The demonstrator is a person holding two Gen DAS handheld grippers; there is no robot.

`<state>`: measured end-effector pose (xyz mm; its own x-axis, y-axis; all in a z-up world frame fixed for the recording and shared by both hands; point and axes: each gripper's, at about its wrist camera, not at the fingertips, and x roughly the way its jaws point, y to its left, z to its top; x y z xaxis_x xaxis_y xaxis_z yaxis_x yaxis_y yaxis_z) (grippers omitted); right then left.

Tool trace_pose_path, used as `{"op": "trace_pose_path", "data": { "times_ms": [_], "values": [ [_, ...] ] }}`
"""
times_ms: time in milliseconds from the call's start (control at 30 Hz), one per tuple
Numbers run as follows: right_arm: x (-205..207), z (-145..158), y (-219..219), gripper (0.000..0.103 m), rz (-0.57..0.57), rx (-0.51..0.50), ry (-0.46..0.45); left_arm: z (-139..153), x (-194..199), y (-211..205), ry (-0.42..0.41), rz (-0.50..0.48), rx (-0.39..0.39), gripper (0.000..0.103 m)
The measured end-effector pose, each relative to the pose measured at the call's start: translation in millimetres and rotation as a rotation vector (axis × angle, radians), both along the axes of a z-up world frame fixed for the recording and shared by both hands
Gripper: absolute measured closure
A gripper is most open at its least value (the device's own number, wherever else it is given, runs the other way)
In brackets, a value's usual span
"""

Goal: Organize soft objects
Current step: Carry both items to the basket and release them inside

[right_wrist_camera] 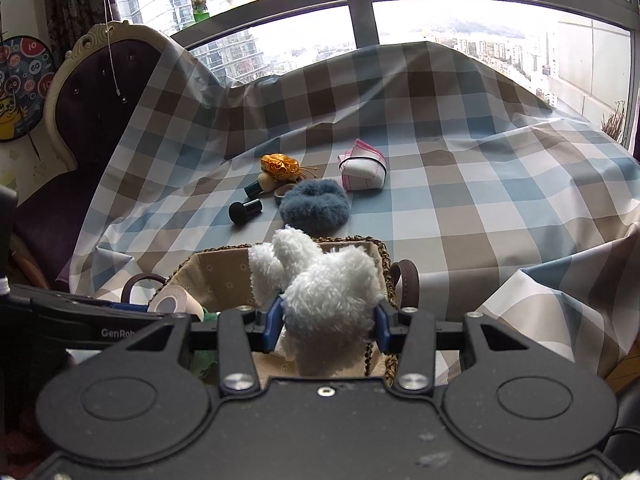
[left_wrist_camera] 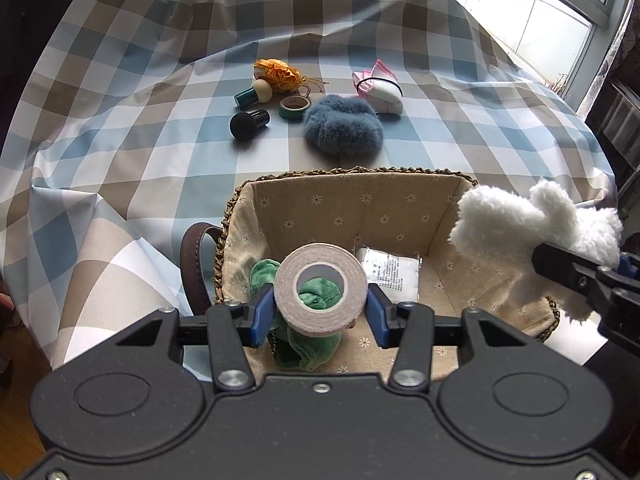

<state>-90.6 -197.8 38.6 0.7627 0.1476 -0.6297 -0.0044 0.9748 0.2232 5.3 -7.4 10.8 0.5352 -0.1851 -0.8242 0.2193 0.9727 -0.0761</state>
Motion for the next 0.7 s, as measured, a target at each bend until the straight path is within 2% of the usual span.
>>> {"op": "trace_pose_path", "data": {
  "times_ms": [200,700],
  "values": [
    [2.9,-3.0,-8.3,0.059,-0.031,0.028,0.018,-7.6,-1.1,1.0,0.032,0.009,0.008,0.056],
    [11.3,-1.8,-1.2,0.058,0.004,-0.021,0.025,-10.5,2.5,-1.3,0.047,0.006,0.02,0.056]
  ]
}}
